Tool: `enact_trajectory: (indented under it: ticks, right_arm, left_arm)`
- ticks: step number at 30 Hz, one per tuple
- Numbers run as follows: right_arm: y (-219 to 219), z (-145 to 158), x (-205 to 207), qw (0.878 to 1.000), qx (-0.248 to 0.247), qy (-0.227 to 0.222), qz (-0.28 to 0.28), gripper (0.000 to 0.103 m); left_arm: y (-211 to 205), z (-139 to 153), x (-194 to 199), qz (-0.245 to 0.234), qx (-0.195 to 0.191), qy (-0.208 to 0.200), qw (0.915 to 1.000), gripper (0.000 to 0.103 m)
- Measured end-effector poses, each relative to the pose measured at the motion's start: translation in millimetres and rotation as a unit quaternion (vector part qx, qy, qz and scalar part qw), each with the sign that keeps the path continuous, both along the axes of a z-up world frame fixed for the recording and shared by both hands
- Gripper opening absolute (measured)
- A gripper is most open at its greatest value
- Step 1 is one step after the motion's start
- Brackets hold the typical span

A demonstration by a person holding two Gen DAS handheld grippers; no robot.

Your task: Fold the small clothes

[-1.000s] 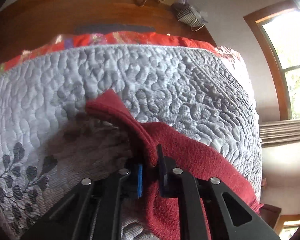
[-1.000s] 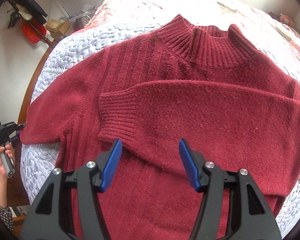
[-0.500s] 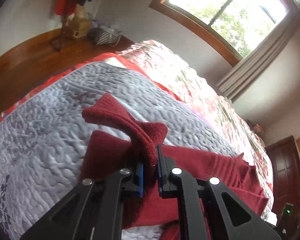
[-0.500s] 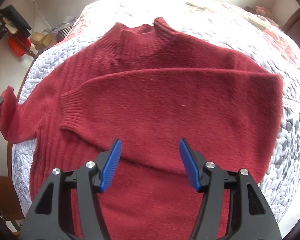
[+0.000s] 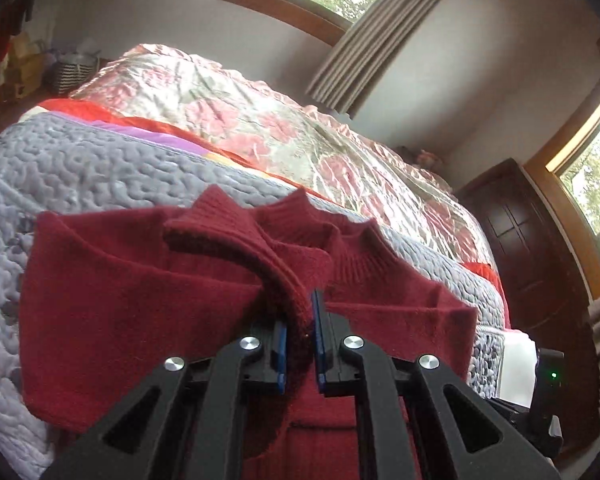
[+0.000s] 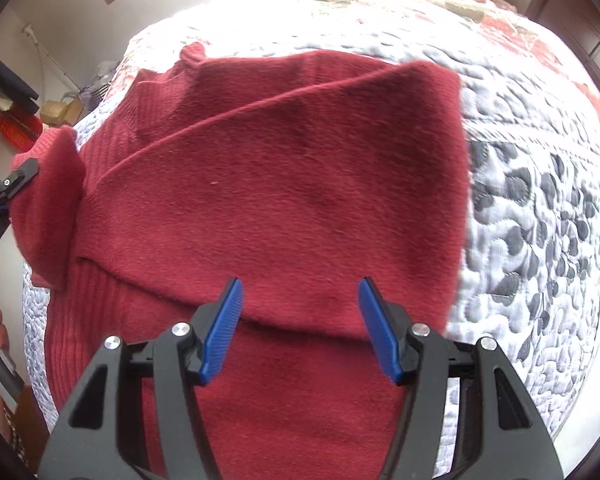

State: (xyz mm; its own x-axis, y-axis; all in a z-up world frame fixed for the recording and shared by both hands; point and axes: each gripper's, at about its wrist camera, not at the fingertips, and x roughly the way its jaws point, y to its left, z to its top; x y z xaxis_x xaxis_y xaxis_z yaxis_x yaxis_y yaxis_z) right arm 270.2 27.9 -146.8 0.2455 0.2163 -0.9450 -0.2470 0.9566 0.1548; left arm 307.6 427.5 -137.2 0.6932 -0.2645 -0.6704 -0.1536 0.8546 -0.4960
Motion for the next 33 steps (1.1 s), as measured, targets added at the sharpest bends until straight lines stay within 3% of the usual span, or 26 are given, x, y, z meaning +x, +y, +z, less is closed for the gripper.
enact_trajectory:
  ticks: [5, 10, 13, 15, 18, 21, 26, 29, 33]
  right_arm:
    - [-19, -8, 3, 1.0, 0.007, 0.01, -0.007, 0.06]
    - [-27, -14, 5, 1.0, 0.018, 0.02, -0.009, 0.06]
    - [-25, -13, 5, 1.0, 0.014, 0.017, -0.005, 0.06]
    - [-23, -11, 5, 1.0, 0.011, 0.014, -0.007, 0.06]
    - [-12, -3, 9, 1.0, 0.021, 0.011, -0.01, 0.06]
    - [0, 7, 14, 1.0, 0.031, 0.004, 0.001, 0.062]
    - [31, 12, 30, 0.997, 0.068, 0.014, 0.021, 0.065]
    - [51, 1, 47, 0.996, 0.078, 0.038, 0.023, 0.063]
    - [71, -20, 61, 0.991, 0.1, 0.08, 0.025, 0.05]
  left_arm:
    - [-52, -30, 19, -0.042, 0.004, 0.034, 0.9985, 0.01]
    - [-72, -65, 24, -0.101, -0.02, 0.094, 0.9902, 0.024]
    - [-68, -60, 10, -0.13, -0.041, 0.079, 0.9875, 0.028]
    - [-63, -47, -1, -0.155, -0.049, 0.058, 0.985, 0.049]
    - [-47, -32, -13, -0.158, -0.03, 0.045, 0.9859, 0.059]
    - [-12, -24, -21, -0.127, -0.004, 0.053, 0.9905, 0.062]
    - [62, -24, -32, -0.028, 0.092, 0.091, 0.9912, 0.065]
    - [103, -26, -42, 0.015, 0.096, 0.1, 0.9902, 0.065]
    - [145, -26, -59, 0.063, 0.073, 0.104, 0.99, 0.066]
